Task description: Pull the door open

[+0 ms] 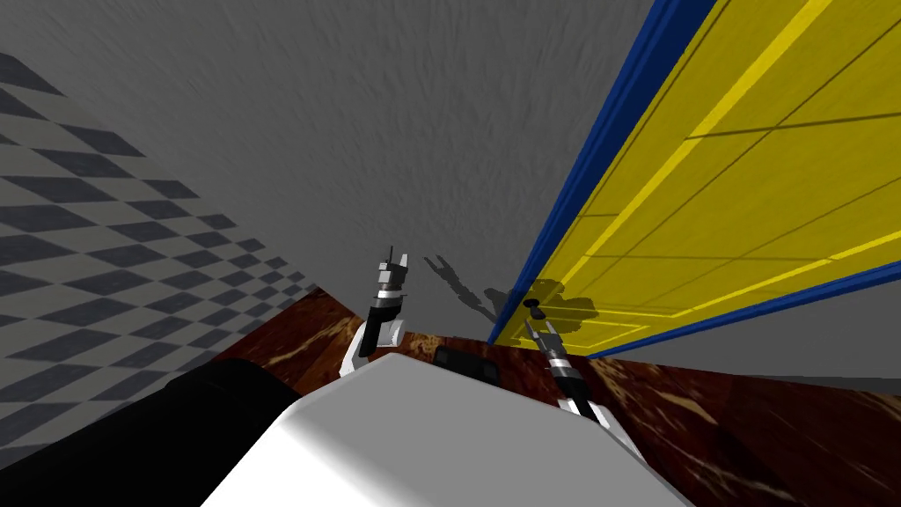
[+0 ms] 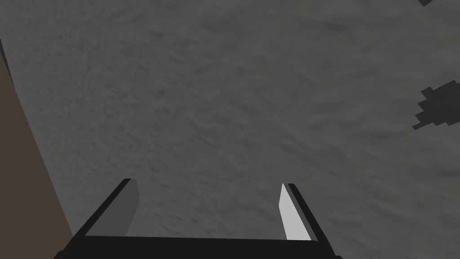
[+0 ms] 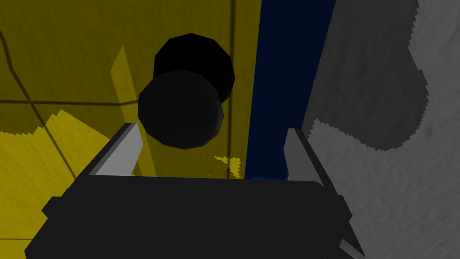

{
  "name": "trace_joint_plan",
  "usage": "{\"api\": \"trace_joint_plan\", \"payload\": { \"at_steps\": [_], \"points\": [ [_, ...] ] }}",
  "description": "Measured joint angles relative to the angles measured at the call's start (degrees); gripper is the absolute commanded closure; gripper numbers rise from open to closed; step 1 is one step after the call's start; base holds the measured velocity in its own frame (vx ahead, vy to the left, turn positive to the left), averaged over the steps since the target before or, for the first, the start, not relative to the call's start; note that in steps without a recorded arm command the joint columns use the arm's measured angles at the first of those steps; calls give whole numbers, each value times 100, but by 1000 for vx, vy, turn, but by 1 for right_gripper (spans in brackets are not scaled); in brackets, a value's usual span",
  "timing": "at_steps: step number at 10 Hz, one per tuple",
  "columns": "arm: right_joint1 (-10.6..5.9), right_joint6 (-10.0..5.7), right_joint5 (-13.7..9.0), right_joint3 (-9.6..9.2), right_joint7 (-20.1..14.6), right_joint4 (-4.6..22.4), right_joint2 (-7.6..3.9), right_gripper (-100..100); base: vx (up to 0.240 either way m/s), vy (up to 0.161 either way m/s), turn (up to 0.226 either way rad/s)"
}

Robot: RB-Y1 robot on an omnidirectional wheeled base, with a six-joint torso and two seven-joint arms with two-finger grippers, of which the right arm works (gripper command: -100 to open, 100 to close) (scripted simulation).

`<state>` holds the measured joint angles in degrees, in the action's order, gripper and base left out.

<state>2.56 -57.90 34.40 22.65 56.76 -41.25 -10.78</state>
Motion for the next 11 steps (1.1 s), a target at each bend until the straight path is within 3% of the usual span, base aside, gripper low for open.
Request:
{"api": "trace_joint_plan", "payload": {
  "at_steps": [2,4,5,11],
  "points": [
    [33,-168,-85,116,45,189,-89,-100,168,19,155],
    [35,-342,-187,250,-12,403,-301,-100,120,33,67],
    [33,-354,-192,256,-19,407,-308,100,-9,-9,-16],
    [30,-332,-190,261,-10,400,-320,100,-13,-6,0]
  ]
}}
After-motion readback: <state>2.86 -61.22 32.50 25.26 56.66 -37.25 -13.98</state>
